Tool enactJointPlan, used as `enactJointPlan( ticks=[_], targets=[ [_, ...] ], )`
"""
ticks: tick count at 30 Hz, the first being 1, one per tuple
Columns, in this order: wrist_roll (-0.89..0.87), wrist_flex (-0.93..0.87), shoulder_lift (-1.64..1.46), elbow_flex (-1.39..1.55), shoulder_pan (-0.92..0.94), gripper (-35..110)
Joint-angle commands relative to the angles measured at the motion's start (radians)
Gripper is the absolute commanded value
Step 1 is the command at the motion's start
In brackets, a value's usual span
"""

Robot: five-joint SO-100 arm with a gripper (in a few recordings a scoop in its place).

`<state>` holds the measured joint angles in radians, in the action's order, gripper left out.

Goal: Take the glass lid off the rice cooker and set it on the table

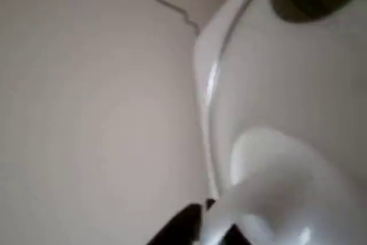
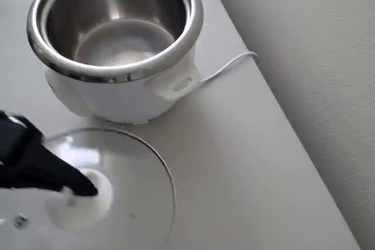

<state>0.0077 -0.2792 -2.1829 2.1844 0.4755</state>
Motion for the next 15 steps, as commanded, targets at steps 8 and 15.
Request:
enactJointPlan(
  ticks=[8,15],
  targets=[
    [-0.012,0.176,0.06,0.126,-0.11,0],
    [-0.032,0.311,0.225,0.132,-0.107,0]
  ],
)
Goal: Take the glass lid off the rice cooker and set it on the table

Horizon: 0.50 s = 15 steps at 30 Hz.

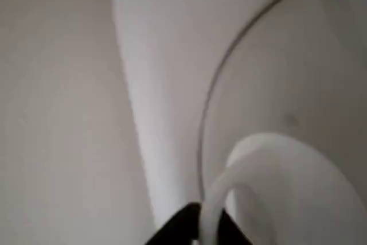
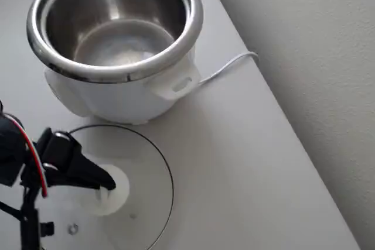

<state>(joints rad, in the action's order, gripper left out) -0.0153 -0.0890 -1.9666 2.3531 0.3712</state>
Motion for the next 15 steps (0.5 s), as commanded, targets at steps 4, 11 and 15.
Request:
enactJointPlan(
  ticks=[4,11,15],
  targets=[
    [-0.008,0.169,0.112,-0.037,-0.011,0],
    [0.064,0.201,0.285,-0.037,-0.055,8],
    [0.067,0.169,0.31,-0.037,-0.054,16]
  ],
)
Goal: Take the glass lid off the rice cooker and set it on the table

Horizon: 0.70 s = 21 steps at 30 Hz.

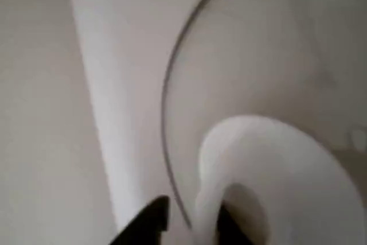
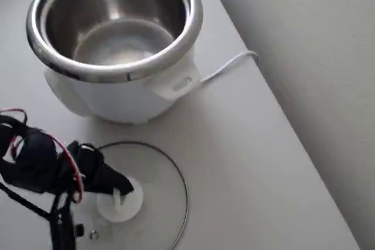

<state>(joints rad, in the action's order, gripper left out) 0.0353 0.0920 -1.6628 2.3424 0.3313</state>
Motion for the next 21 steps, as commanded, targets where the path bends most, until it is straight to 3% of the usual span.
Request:
enactJointPlan(
  ticks=[1,6,13,21],
  targets=[
    [0.021,-0.043,-0.005,-0.026,-0.014,19],
    [0.086,-0.207,-0.083,-0.026,-0.006,28],
    [0.098,-0.489,-0.279,-0.026,0.014,29],
    [0.098,-0.85,-0.712,-0.014,0.009,27]
  ],
)
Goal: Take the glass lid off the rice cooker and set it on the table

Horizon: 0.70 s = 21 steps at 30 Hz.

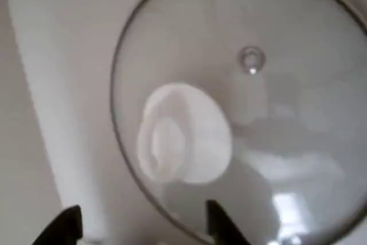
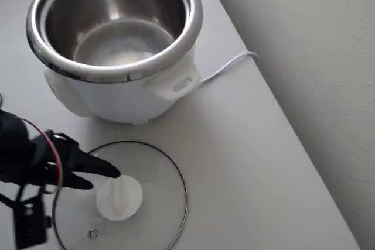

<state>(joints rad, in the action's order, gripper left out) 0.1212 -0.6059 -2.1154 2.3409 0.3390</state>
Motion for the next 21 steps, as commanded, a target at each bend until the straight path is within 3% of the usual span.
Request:
enactJointPlan(
  ticks=[1,4,9,13,21],
  targets=[
    [0.017,-0.193,-0.336,-0.006,-0.008,25],
    [0.021,-0.331,-0.557,0.005,-0.058,20],
    [0.071,-0.6,-0.824,0.005,-0.218,1],
    [0.069,-0.773,-0.919,0.017,-0.35,0],
    [0.071,-0.778,-1.022,0.176,-0.434,1]
  ],
)
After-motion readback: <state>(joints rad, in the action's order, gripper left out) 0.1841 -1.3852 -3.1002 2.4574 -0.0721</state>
